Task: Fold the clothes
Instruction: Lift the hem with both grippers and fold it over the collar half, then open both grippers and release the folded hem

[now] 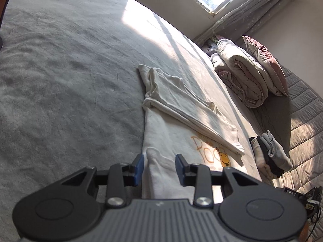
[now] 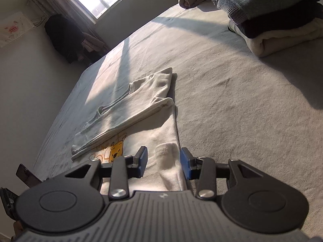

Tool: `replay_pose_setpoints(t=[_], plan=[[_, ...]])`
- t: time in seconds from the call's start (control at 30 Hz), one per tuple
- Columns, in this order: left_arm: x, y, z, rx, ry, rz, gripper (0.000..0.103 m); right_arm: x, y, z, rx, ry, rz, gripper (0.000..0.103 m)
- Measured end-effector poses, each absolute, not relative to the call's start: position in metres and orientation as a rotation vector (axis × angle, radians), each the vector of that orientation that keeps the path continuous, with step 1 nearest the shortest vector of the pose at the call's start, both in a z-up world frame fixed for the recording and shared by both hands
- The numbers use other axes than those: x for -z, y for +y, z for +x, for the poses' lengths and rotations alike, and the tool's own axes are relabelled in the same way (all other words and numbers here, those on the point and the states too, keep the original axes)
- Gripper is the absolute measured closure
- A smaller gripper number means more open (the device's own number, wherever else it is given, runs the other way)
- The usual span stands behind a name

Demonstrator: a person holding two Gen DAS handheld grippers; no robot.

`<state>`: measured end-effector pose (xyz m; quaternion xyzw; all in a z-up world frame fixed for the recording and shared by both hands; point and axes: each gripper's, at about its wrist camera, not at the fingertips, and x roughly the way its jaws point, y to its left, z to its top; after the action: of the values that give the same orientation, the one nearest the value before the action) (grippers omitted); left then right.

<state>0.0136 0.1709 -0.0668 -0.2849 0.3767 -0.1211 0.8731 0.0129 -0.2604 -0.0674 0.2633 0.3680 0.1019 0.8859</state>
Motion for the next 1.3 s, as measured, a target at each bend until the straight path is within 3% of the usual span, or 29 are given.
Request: replay_pose_setpoints(t=[0.1, 0.17, 0.37, 0.57, 0.87, 1.1, 1.3], plan=[[0.067, 0.165, 0.009, 0.221, 0.761, -0.518, 0.081, 0.077, -0.238, 0.019, -0.152, 0.769, 0.367, 0.063], [0.065, 0.159, 0.005, 0.207, 0.733, -0.463, 0.096, 0.081, -0.228, 0.021, -0.136, 0.739, 0.279, 0.089], [0.053, 0.154, -0.006, 0.185, 0.619, -0.378, 0.096, 0.078, -0.214, 0.013, -0.076, 0.618, 0.156, 0.096], [0.043, 0.151, 0.0, 0.153, 0.531, -0.396, 0.096, 0.065, -0.205, 0.013, -0.041, 0.492, 0.094, 0.096], [0.034, 0.138, 0.034, 0.115, 0.522, -0.312, 0.096, 0.066, -0.206, 0.048, -0.04, 0.487, 0.086, 0.096], [0.068, 0.132, 0.061, 0.053, 0.573, -0.263, 0.096, 0.085, -0.201, 0.078, -0.027, 0.503, 0.038, 0.096], [0.074, 0.131, 0.061, 0.025, 0.591, -0.24, 0.087, 0.1, -0.202, 0.087, -0.005, 0.573, 0.021, 0.093]])
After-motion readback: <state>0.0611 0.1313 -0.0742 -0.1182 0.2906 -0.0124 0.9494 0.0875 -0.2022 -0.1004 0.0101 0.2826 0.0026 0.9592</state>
